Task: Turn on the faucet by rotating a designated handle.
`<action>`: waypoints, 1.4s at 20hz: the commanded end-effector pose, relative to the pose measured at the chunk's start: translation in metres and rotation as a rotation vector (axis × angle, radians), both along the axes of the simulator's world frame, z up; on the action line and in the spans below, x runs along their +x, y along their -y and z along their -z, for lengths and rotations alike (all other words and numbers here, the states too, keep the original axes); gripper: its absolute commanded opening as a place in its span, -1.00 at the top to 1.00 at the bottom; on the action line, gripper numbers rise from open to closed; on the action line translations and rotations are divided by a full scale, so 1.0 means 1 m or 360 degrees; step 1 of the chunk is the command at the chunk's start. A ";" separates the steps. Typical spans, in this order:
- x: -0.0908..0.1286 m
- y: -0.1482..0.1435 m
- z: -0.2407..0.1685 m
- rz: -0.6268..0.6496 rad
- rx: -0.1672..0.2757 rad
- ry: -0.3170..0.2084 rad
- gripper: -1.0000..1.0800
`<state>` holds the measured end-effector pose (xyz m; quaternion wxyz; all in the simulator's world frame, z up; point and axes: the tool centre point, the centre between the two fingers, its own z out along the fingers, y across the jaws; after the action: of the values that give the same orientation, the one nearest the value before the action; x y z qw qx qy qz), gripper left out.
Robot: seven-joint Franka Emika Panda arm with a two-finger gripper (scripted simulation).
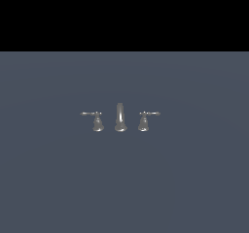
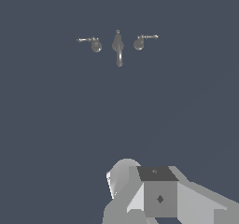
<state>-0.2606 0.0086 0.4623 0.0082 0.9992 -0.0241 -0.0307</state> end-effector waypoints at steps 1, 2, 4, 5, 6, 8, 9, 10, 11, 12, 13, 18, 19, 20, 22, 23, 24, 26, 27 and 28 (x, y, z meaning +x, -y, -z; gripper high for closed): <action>0.002 -0.006 0.007 0.0042 -0.0001 0.0001 1.00; 0.003 -0.009 0.010 0.0063 -0.0001 0.0002 1.00; 0.005 -0.015 0.018 0.0110 -0.0002 0.0003 1.00; 0.007 -0.018 0.022 0.0136 -0.0003 0.0004 1.00; 0.009 -0.022 0.026 0.0164 -0.0003 0.0005 1.00; 0.012 -0.030 0.036 0.0224 -0.0004 0.0007 1.00; 0.015 -0.034 0.042 0.0257 -0.0005 0.0008 1.00; 0.017 -0.039 0.047 0.0290 -0.0006 0.0010 1.00; 0.019 -0.043 0.052 0.0324 -0.0006 0.0011 1.00; 0.022 -0.047 0.058 0.0357 -0.0007 0.0012 1.00; 0.024 -0.051 0.063 0.0391 -0.0007 0.0013 1.00; 0.039 -0.071 0.090 0.0559 -0.0010 0.0019 1.00; 0.042 -0.075 0.096 0.0592 -0.0010 0.0020 1.00; 0.046 -0.079 0.101 0.0626 -0.0010 0.0021 1.00; 0.053 -0.086 0.112 0.0693 -0.0011 0.0024 1.00; 0.056 -0.090 0.118 0.0727 -0.0011 0.0025 1.00; 0.060 -0.094 0.123 0.0760 -0.0011 0.0026 1.00; 0.068 -0.100 0.134 0.0827 -0.0012 0.0028 1.00; 0.072 -0.104 0.139 0.0860 -0.0012 0.0029 1.00; 0.076 -0.107 0.145 0.0893 -0.0012 0.0031 1.00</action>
<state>-0.1909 0.1103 0.3259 0.0038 0.9584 -0.2843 -0.0229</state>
